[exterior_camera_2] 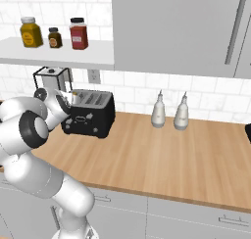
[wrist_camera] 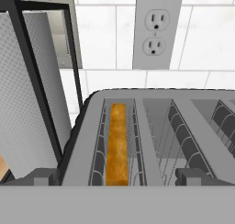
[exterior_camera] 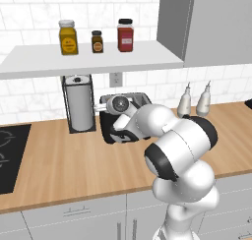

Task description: Start the toaster. Once the lever pops up, take the bread to the plate on the dining counter.

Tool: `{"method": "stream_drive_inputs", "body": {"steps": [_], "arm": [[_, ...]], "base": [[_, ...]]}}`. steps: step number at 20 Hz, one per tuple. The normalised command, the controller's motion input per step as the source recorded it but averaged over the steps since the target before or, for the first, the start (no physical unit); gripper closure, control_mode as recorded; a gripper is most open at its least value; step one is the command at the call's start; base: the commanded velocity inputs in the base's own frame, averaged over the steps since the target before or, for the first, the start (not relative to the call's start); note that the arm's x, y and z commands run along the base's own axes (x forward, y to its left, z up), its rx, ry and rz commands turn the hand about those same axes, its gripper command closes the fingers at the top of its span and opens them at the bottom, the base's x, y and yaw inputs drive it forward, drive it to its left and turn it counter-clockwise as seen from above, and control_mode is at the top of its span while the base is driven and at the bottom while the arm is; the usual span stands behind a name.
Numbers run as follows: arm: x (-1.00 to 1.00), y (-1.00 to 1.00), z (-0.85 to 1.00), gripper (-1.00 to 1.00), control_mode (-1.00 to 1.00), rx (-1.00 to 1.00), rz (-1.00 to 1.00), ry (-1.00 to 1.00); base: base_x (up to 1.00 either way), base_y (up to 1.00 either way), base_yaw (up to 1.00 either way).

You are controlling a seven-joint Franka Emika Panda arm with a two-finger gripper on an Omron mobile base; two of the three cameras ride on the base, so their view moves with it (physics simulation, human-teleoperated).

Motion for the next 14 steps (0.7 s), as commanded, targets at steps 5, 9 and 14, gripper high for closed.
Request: {"method": "stream_drive_inputs", "body": {"steps": [5, 9, 14], "arm": [[0.00, 0.00, 0.00, -1.00, -1.00, 0.00, 0.00, 0.00], [0.00, 0.00, 0.00, -1.00, -1.00, 0.00, 0.00, 0.00], [0.00, 0.00, 0.00, -1.00, -1.00, 0.00, 0.00, 0.00]], "base": [[0.00, 0.00, 0.00], [0.00, 0.00, 0.00], [0.00, 0.00, 0.00]]}}
